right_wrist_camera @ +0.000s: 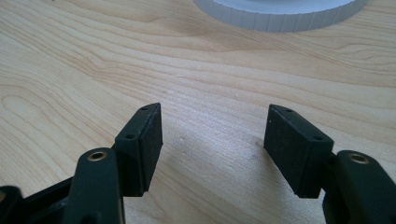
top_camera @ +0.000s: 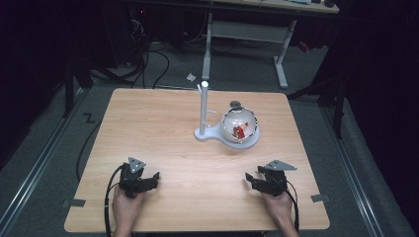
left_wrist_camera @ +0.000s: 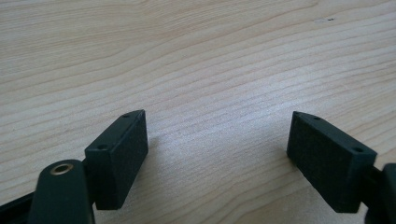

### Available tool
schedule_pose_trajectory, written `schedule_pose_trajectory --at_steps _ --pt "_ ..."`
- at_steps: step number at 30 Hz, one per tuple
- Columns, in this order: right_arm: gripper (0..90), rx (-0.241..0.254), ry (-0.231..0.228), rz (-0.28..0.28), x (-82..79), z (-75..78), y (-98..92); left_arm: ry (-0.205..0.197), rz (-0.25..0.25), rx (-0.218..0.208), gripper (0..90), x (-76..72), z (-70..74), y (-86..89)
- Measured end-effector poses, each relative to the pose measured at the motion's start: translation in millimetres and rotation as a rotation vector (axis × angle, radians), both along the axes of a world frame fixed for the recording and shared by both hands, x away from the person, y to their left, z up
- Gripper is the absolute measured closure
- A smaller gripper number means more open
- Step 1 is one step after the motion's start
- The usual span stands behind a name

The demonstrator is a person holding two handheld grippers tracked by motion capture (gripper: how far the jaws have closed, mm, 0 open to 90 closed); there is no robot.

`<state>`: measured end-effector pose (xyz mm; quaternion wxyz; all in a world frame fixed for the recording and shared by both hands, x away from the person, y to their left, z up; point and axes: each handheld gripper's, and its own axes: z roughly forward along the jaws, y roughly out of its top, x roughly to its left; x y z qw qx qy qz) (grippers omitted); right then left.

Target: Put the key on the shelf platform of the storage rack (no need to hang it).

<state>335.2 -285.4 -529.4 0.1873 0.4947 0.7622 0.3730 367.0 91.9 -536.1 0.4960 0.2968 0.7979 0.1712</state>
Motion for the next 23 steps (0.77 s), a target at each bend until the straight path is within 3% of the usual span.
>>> schedule_pose_trajectory --at_steps 3,11,23 --pt "36.3 -0.030 0.016 0.006 1.0 -0.8 2.5 0.001 0.002 -0.001 20.8 0.0 0.1 -0.1" --pt "34.7 -0.117 -0.006 0.009 -1.2 -1.5 11.4 0.000 0.000 0.000 20.8 -0.1 0.0 0.0" --pt "34.0 -0.114 -0.002 0.011 -1.5 -1.6 11.7 0.000 -0.001 -0.001 20.8 -0.1 -0.1 -0.1"
